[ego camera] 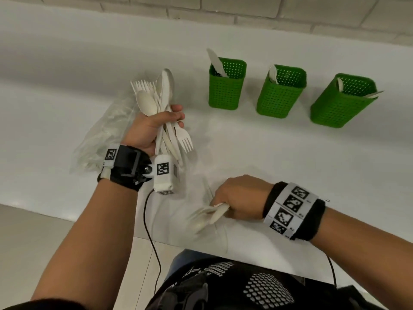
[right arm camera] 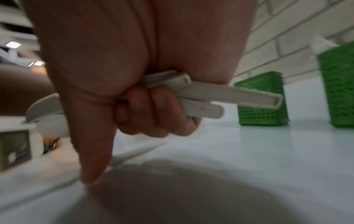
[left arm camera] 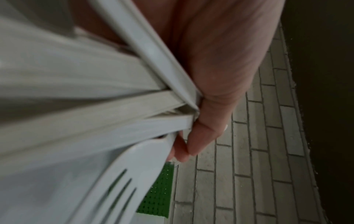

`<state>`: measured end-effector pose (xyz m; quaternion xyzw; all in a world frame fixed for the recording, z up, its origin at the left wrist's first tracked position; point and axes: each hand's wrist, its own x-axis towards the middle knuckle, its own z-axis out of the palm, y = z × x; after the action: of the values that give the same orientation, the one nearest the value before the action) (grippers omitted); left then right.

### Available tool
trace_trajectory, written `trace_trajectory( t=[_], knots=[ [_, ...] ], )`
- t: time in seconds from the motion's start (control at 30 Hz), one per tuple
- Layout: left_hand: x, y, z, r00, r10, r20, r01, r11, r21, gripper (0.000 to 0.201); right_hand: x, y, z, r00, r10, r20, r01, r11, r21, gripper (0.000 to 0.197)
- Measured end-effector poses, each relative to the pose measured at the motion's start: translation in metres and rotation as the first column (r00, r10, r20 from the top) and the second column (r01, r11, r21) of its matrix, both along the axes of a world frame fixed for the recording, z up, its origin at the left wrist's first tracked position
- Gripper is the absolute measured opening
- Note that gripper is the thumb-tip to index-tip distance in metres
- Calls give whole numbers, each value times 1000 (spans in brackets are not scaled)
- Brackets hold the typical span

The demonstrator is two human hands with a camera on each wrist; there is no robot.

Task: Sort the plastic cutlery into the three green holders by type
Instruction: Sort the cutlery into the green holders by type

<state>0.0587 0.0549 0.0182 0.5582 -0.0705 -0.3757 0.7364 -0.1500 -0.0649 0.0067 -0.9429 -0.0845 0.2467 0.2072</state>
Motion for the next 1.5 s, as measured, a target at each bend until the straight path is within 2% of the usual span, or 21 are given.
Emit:
trace_trajectory(
  t=[0.17, 0.23, 0.3, 0.33, 0.4, 0.47, 0.53, 0.6, 0.67, 0.8, 0.9, 0.97, 1.03, 1.1, 1.17, 1.27, 1.37, 1.43, 1.5],
  knots=[
    [-3, 5, -6, 1000, 3, 18, -3, 1000, 29, 18, 1, -21, -4, 998, -69, 16, 70, 985, -155, 17],
    [-4, 6, -9, 1000, 11, 26, -12, 999, 32, 18, -4, -37, -4, 983, -185, 11, 185, 977, -103, 19],
    [-5, 4, -10, 999, 29, 27, -30, 999, 23, 18, -8, -55, -4, 936, -353, 6, 352, 933, 70, 18],
    [-6, 2, -10, 999, 34, 23, -34, 999, 11, 19, -10, -62, -2, 892, -452, -14, 446, 875, 188, 19],
    [-8, -4, -10, 1000, 22, -4, -22, 999, -26, 19, -11, -71, 6, 776, -625, -82, 586, 668, 458, 14],
    [-11, -12, -8, 1000, -25, -16, 24, 998, -58, 21, -9, -72, 16, 644, -755, -124, 625, 426, 654, 11],
    [-14, -22, -6, 995, -95, 0, 95, 992, -77, 24, -5, -72, 20, 473, -873, -118, 601, 222, 768, 25],
    [-19, -32, -3, 987, -158, 26, 160, 983, -91, 31, -3, -76, 18, 317, -946, -62, 544, 128, 829, 40],
    [-24, -41, 1, 978, -205, 47, 209, 973, -99, 37, -2, -80, 8, 230, -972, -48, 547, 88, 833, 41],
    [-33, -54, 3, 960, -269, 75, 275, 957, -94, 40, -2, -81, -7, 215, -966, -142, 633, 27, 773, 23],
    [-40, -62, 2, 943, -317, 102, 324, 943, -68, 43, 6, -81, 1, 178, -961, -209, 551, -79, 831, 14],
    [-46, -66, 2, 927, -352, 132, 359, 933, -26, 44, 14, -80, 13, 174, -960, -219, 486, -109, 867, 7],
    [-52, -70, 2, 889, -417, 188, 420, 907, 29, 39, 21, -78, 27, 196, -953, -231, 453, -121, 883, 9],
    [-59, -73, 2, 851, -474, 227, 473, 879, 61, 35, 27, -75, 37, 262, -929, -261, 409, -138, 902, 11],
    [-63, -76, 2, 846, -485, 221, 487, 872, 50, 37, 29, -75, 39, 288, -911, -295, 383, -173, 908, 18],
    [-65, -77, 3, 888, -443, 126, 448, 894, -10, 37, 29, -80, 34, 219, -916, -335, 335, -252, 908, 20],
    [-67, -75, 2, 915, -400, 57, 403, 914, -53, 28, 29, -88, 35, 143, -910, -389, 276, -341, 899, 14],
    [-69, -75, 2, 924, -378, 51, 380, 923, -54, 24, 30, -90, 37, 118, -916, -383, 282, -339, 898, 9],
    [-71, -76, 4, 921, -385, 52, 387, 921, -46, 29, 30, -89, 38, 145, -935, -324, 339, -261, 904, 11]
  ],
)
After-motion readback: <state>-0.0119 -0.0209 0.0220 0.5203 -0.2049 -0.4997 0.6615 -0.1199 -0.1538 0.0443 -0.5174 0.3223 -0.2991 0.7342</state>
